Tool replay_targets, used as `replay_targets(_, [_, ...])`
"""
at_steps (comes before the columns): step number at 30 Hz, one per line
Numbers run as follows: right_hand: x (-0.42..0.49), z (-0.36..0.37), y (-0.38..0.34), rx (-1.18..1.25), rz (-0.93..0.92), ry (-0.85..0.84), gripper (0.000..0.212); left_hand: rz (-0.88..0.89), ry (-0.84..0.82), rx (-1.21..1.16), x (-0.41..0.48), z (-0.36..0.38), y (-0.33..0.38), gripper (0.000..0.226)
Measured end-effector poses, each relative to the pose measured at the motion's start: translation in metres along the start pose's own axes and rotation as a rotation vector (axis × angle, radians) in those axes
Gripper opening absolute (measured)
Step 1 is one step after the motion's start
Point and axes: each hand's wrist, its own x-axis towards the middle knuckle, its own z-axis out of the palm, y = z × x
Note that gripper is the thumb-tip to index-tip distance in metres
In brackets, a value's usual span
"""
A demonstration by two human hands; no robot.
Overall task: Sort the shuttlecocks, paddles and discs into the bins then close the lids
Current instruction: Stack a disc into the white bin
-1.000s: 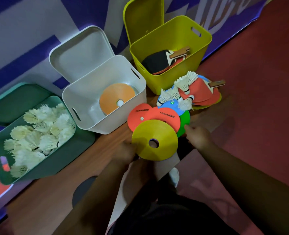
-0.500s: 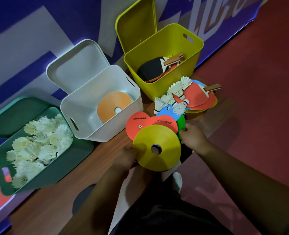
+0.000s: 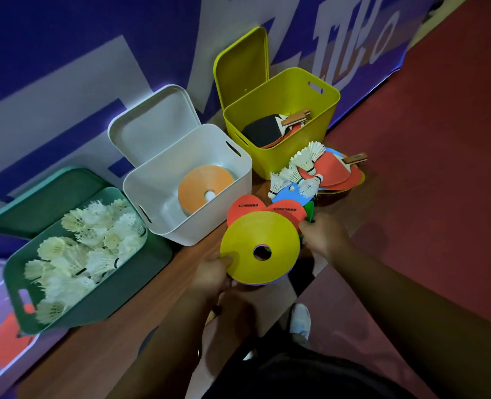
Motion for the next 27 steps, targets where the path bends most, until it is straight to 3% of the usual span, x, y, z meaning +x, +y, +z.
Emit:
replay_targets(7, [-0.042,0.019,-0.025,-0.104,-0.069,0.184,0.011,0.082,-0.036,-0.081,-0.009,-0.042,-0.011,0.028])
replay_targets(16, [-0.089,0.022,-0.058,-0.157,-0.091,0.308,0.024,0.134,-0.104,-0.196,-0.022,-0.077,-0.006,0.022])
replay_targets(23, [-0.126,0.016,-0.082,-0.314,-0.306,0.429,0.027,0.157,-0.127,-0.268,-0.022,-0.097,-0.006,0.022])
replay_targets(27, [-0.138,0.011,-0.096,-0.156,-0.408,0.489,0.016,0.205,-0.143,-0.331,-0.029,-0.102,0.000,0.021])
